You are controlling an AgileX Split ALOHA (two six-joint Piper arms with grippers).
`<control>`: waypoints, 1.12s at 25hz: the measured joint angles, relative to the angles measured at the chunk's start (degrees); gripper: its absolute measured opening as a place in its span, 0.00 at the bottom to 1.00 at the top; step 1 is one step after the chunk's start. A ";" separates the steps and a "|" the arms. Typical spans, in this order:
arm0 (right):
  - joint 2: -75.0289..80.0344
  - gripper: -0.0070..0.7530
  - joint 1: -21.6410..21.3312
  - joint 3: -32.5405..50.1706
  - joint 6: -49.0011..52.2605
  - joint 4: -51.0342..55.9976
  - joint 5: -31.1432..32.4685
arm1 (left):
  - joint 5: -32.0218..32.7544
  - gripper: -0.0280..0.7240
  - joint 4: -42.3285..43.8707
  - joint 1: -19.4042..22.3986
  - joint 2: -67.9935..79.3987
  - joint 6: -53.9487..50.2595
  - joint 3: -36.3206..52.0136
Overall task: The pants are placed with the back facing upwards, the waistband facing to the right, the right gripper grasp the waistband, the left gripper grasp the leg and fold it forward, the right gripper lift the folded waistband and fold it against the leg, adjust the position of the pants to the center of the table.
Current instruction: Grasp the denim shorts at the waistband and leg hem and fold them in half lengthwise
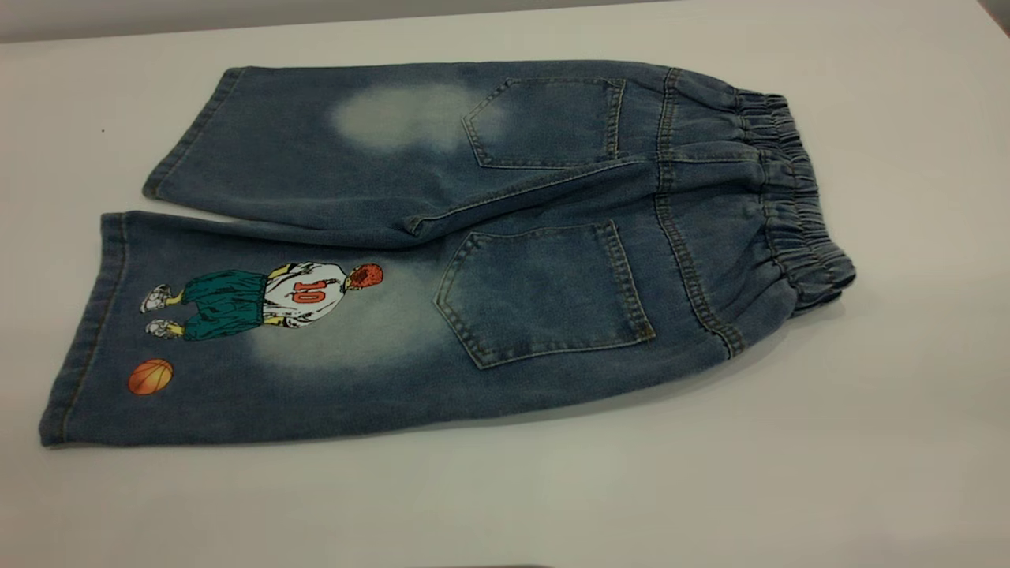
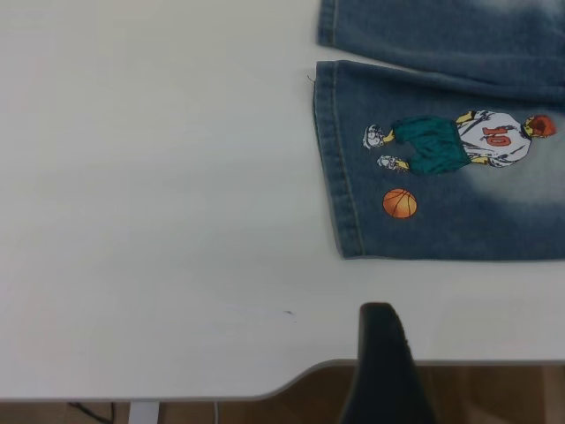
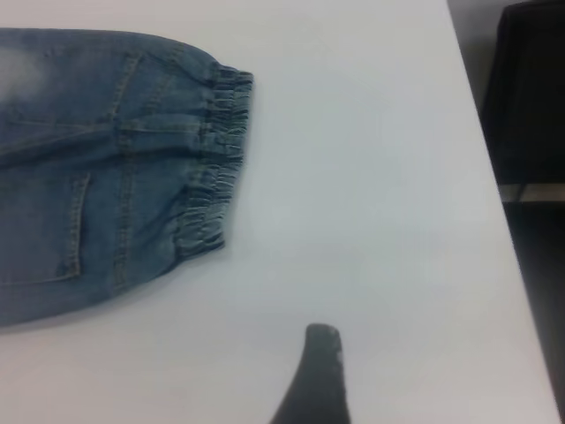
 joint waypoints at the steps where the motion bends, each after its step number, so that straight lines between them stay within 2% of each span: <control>1: 0.00 0.77 0.00 0.00 0.54 0.58 -0.14 | 0.00 0.62 0.00 0.00 0.00 -0.35 0.00; 6: 4.69 0.77 0.00 -2.30 1.86 2.99 -2.54 | -4.06 0.62 0.30 0.00 4.08 -2.54 -2.07; 14: 25.78 0.77 0.00 -6.36 1.81 4.39 -15.61 | -22.97 0.62 -5.87 0.00 26.13 -0.62 -3.09; 18: 37.14 0.77 0.00 -6.41 0.68 6.50 -20.79 | -31.85 0.62 -12.20 0.00 40.06 4.94 -3.09; 22: 47.12 0.77 0.00 -6.41 -2.51 10.48 -25.25 | -38.05 0.63 -20.56 0.00 52.11 12.50 -3.89; 28: 59.96 0.77 0.00 -6.41 -10.68 23.07 -29.19 | -45.52 0.63 -36.18 0.00 65.63 29.01 -5.34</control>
